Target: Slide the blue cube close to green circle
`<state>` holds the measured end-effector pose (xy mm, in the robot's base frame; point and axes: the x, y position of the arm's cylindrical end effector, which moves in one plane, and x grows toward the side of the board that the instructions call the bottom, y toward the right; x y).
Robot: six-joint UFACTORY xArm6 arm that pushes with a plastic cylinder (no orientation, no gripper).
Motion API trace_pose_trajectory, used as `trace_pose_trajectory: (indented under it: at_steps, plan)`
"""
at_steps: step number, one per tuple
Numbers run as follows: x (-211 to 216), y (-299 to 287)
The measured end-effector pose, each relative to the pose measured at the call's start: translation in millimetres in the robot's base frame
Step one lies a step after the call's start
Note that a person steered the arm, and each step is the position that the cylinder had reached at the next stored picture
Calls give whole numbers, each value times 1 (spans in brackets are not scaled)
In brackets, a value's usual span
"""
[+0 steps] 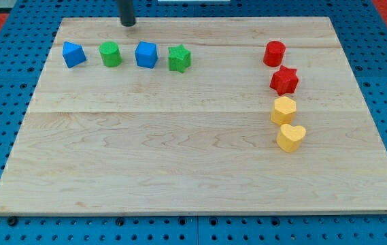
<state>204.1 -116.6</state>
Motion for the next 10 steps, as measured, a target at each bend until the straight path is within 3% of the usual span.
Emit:
trace_pose_trajectory:
  at_steps: [2,3,4,5,7,9,10]
  plan:
    - [0,154]
    - [7,203]
    - [52,193]
    - [108,132]
    - [78,56]
    - [128,-39]
    - [139,-39]
